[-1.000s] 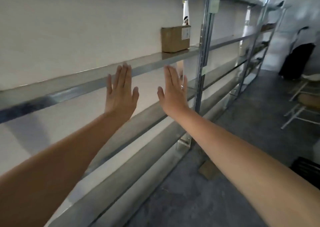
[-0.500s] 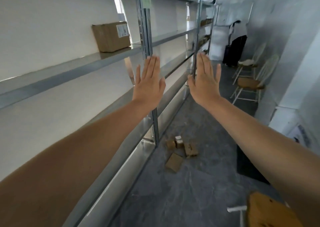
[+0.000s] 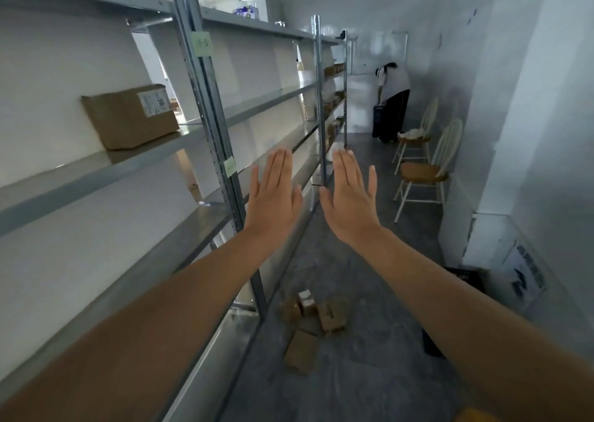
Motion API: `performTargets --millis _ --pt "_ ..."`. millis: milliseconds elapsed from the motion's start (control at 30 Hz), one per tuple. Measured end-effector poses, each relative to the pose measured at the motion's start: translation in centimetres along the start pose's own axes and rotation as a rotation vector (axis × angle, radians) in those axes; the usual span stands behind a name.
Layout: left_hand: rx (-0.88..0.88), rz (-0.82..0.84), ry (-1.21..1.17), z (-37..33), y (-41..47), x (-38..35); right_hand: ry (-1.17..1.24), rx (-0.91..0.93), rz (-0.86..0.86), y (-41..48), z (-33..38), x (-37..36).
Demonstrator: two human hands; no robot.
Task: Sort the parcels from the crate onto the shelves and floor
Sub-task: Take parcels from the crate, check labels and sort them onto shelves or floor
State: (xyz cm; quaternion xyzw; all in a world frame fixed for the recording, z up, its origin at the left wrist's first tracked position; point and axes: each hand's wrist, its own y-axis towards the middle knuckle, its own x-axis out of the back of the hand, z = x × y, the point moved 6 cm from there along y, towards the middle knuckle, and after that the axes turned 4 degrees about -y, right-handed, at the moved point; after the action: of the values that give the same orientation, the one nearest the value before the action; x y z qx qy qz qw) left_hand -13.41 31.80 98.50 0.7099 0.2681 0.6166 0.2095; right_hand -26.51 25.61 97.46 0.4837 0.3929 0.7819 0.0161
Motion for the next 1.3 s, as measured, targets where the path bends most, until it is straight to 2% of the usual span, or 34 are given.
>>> performTargets --millis 333,700,1000,1133,1300 --pt "-0.068 -0.019 -0.129 1.2 5.4 -4.4 -0.118 -0.062 0.009 5.0 -1.5 -2.0" --pt "-0.129 -0.081 -0.187 9.1 13.8 -6.9 -0.207 -0.116 -0.012 13.8 2.4 -6.2" --pt "-0.11 -0.02 -0.238 17.8 14.9 -12.0 -0.234 -0.111 0.081 16.8 7.0 -14.1" --pt "-0.072 -0.014 -0.276 19.4 16.4 -12.6 -0.259 -0.08 0.106 18.1 7.4 -15.6" --pt "-0.117 -0.016 -0.283 19.0 17.9 -13.4 -0.271 -0.127 0.113 20.3 5.8 -16.7"
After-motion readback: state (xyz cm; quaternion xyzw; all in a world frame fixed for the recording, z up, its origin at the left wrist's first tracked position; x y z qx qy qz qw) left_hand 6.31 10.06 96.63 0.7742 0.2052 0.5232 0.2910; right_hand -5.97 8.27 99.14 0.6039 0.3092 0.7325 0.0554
